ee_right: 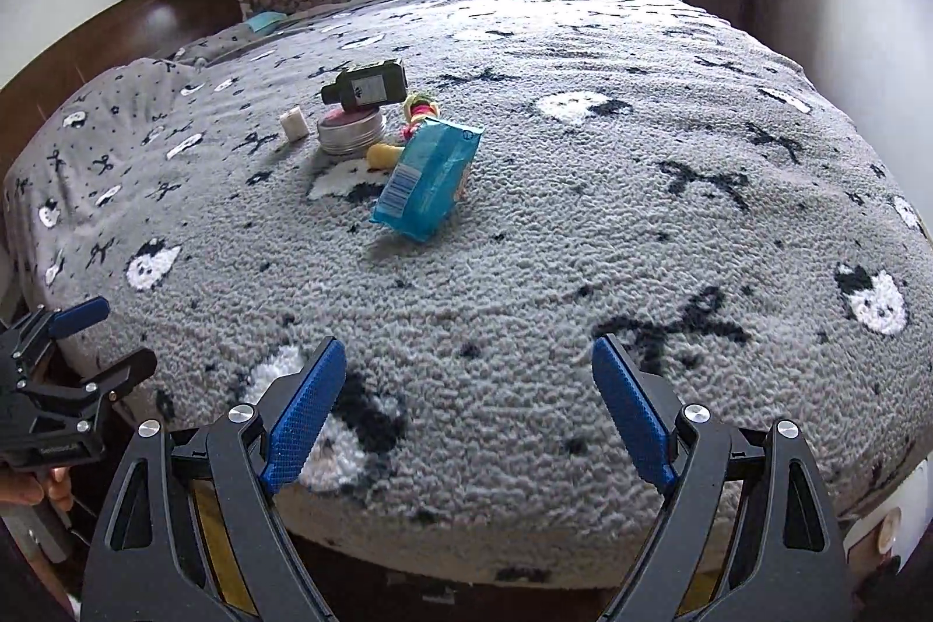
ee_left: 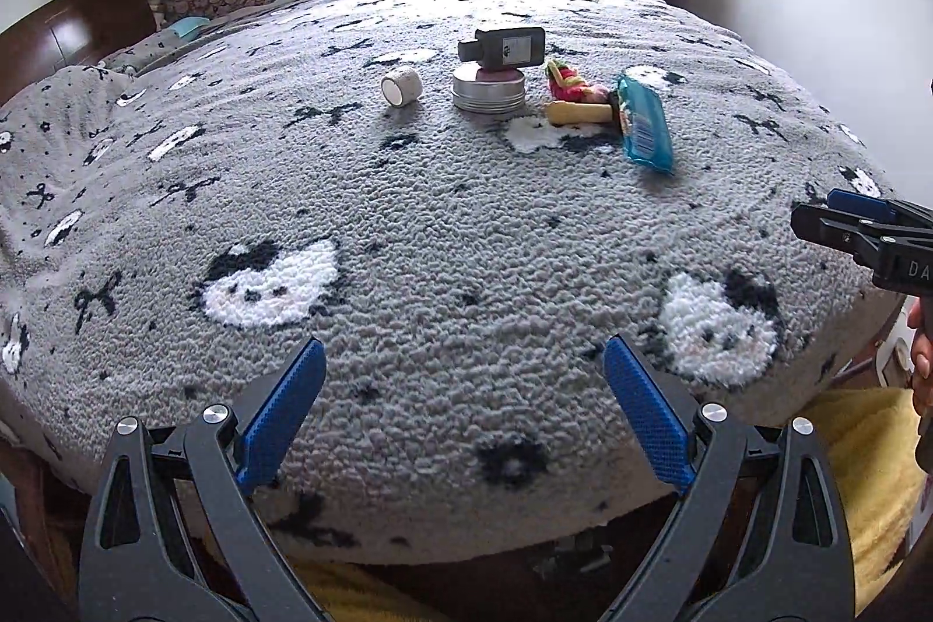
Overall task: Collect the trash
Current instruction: 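Move both tools back up over the remaining items on the bed, then grasp the blue wrapper with the right tool and lift it, then grasp the yellow cylinder with the left tool and lift it, then carry the blue wrapper and yellow cylinder down over the floor bin with both tools, then open both tools to drop the wrapper and cylinder into the bin, then move both tools back up over the remaining items on the bed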
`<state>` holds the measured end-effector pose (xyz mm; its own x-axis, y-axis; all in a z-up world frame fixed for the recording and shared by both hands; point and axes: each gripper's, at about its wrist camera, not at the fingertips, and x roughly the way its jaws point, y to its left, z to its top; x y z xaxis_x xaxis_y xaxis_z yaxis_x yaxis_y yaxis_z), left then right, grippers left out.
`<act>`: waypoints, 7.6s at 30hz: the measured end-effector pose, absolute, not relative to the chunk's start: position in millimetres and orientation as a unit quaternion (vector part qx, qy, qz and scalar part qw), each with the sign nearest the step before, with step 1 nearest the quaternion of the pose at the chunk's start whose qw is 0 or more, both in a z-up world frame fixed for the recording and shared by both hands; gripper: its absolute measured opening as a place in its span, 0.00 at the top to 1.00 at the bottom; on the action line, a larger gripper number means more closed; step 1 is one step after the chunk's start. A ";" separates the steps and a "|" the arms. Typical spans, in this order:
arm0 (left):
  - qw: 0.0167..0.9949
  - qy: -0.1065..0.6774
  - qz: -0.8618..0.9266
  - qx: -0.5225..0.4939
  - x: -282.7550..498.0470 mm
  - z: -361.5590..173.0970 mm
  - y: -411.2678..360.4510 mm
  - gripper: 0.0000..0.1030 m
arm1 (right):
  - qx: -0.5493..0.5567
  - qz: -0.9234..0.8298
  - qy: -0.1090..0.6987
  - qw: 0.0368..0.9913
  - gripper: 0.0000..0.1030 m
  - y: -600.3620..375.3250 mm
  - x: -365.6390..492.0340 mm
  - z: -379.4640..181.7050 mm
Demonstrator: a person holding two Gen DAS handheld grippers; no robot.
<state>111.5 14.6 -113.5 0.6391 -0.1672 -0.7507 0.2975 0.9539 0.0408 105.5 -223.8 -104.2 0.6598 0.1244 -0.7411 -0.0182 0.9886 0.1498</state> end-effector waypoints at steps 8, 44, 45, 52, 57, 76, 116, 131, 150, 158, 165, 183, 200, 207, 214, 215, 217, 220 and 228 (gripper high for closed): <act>0.897 0.413 -0.132 0.089 151.0 -123.3 2.1 0.12 | 0.082 0.045 0.421 0.902 0.16 -209.7 177.3 -113.0; 0.880 0.430 -0.178 0.096 217.5 -138.1 -82.5 0.12 | 0.050 0.041 0.408 0.911 0.56 -275.2 207.6 -105.6; 0.879 0.431 -0.181 0.095 220.3 -139.7 -86.1 0.12 | 0.052 0.039 0.406 0.911 0.56 -281.7 205.0 -105.2; 0.876 0.436 -0.189 0.083 251.5 -147.5 -112.6 0.12 | 0.065 0.024 0.402 0.913 0.56 -316.5 194.3 -108.2; 0.876 0.437 -0.185 0.082 276.9 -145.8 -125.0 0.23 | 0.071 0.024 0.400 0.913 0.56 -326.5 194.3 -110.5; 0.873 0.442 -0.191 0.072 301.9 -148.1 -128.0 0.48 | 0.067 0.039 0.388 0.918 0.56 -316.7 194.5 -99.3; 0.895 0.391 -0.205 0.059 24.9 -108.7 -13.9 0.48 | 0.037 0.098 0.399 0.911 0.56 -196.1 9.2 -94.9; 0.848 0.482 -0.207 0.074 -22.2 -200.2 -8.3 0.48 | 0.023 0.136 0.495 0.858 0.56 -177.3 -33.0 -181.7; 0.769 0.602 -0.199 0.077 -25.1 -312.1 -7.5 0.48 | 0.059 0.138 0.609 0.779 0.56 -165.4 -26.1 -281.9; 0.742 0.635 -0.204 0.067 -21.6 -338.8 -9.5 0.48 | 0.075 0.134 0.627 0.764 0.56 -167.6 -20.4 -300.6; 0.743 0.635 -0.199 0.064 -16.6 -341.7 -7.2 0.48 | 0.064 0.137 0.634 0.758 0.53 -163.0 -14.4 -305.8; 0.785 0.590 -0.175 0.065 -13.9 -292.0 1.6 0.10 | 0.084 0.086 0.589 0.799 0.14 -188.8 -14.1 -276.7; 0.859 0.472 -0.189 0.067 4.6 -178.3 9.0 0.08 | 0.074 0.096 0.426 0.897 0.12 -216.0 4.1 -124.5; 0.891 0.413 -0.174 0.070 34.5 -122.6 15.0 0.08 | 0.042 0.094 0.376 0.921 0.08 -204.2 37.6 -79.5; 0.907 0.385 -0.156 0.070 71.0 -96.8 19.4 0.08 | 0.035 0.098 0.374 0.921 0.08 -201.1 77.5 -62.6; 0.908 0.384 -0.154 0.070 76.6 -95.6 20.6 0.08 | 0.035 0.097 0.375 0.921 0.08 -199.7 81.8 -63.6; 0.909 0.384 -0.148 0.070 89.4 -94.0 23.3 0.08 | 0.035 0.096 0.378 0.920 0.08 -199.2 93.5 -64.9; 0.908 0.387 -0.143 0.065 101.8 -97.8 27.4 0.08 | 0.038 0.093 0.385 0.917 0.08 -199.1 109.3 -71.0; 0.901 0.409 -0.127 0.068 148.1 -118.3 32.0 0.08 | 0.046 0.066 0.411 0.908 0.08 -203.7 161.2 -96.0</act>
